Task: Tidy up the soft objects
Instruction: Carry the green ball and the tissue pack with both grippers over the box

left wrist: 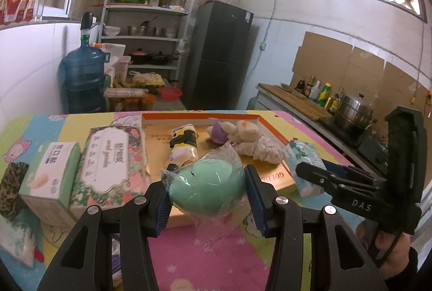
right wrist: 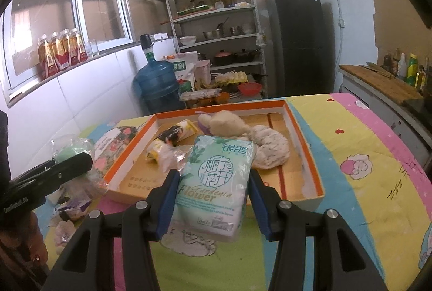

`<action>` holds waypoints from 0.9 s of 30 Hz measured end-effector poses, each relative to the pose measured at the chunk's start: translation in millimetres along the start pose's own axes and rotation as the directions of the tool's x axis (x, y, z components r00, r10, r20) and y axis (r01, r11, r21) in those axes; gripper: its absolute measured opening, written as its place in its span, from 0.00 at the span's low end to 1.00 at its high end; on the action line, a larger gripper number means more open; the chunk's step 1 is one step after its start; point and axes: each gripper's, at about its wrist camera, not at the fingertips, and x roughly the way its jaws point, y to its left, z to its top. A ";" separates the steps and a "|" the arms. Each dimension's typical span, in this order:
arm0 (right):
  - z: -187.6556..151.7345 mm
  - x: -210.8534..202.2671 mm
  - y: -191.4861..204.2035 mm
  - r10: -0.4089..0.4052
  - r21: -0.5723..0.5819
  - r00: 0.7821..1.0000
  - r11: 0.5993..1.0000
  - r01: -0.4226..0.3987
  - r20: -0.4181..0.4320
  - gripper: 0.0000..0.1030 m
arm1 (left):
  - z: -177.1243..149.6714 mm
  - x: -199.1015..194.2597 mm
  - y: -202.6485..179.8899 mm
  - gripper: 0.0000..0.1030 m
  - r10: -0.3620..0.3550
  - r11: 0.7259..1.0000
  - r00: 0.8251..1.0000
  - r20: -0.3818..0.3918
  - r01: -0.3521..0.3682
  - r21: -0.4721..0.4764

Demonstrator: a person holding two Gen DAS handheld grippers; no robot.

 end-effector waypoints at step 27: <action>22.2 23.9 -53.8 -0.038 -0.043 0.999 0.998 0.039 0.014 0.50 | 27.1 95.0 -67.2 0.49 -0.067 0.998 0.996 -0.061 0.066 -0.018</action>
